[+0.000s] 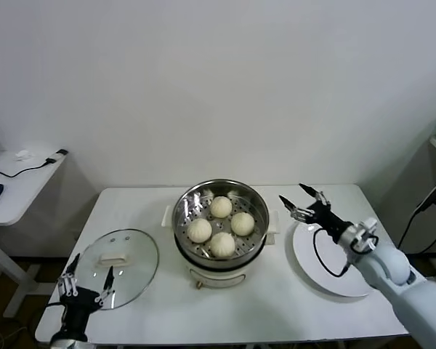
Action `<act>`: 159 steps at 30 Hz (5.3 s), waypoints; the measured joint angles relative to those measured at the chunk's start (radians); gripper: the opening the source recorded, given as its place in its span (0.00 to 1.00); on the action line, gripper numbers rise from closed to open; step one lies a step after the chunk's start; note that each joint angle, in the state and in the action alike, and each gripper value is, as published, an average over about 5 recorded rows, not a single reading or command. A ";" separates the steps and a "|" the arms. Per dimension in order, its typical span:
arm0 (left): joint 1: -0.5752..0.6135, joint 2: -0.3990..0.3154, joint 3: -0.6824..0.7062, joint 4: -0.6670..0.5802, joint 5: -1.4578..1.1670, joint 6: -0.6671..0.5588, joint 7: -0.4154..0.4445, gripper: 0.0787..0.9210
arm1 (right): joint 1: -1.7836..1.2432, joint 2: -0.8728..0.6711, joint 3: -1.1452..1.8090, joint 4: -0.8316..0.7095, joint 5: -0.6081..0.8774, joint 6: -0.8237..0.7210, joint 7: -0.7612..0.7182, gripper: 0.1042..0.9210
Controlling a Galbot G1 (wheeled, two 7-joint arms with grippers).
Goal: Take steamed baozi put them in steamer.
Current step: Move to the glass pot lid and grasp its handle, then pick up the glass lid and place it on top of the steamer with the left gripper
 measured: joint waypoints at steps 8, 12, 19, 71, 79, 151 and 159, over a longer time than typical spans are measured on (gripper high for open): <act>-0.062 0.018 0.021 0.061 0.452 0.018 -0.012 0.88 | -0.137 0.107 0.182 -0.017 -0.077 0.002 0.011 0.88; -0.101 0.019 0.037 0.120 0.604 0.041 -0.019 0.88 | -0.181 0.145 0.228 -0.028 -0.117 0.004 0.015 0.88; -0.179 0.007 0.051 0.244 0.754 0.085 -0.050 0.88 | -0.227 0.197 0.276 -0.055 -0.177 0.011 0.018 0.88; -0.493 0.026 0.081 0.669 0.794 0.156 -0.234 0.21 | -0.302 0.338 0.380 -0.150 -0.357 0.058 -0.008 0.88; -0.481 0.039 0.087 0.654 0.760 0.133 -0.236 0.08 | -0.301 0.341 0.387 -0.159 -0.365 0.062 -0.012 0.88; -0.768 0.031 0.933 0.209 0.983 0.835 0.376 0.08 | -0.129 0.340 0.347 -0.307 -0.430 0.086 0.014 0.88; -0.772 -0.029 0.950 0.278 0.996 0.834 0.353 0.08 | -0.126 0.343 0.351 -0.312 -0.431 0.090 0.014 0.88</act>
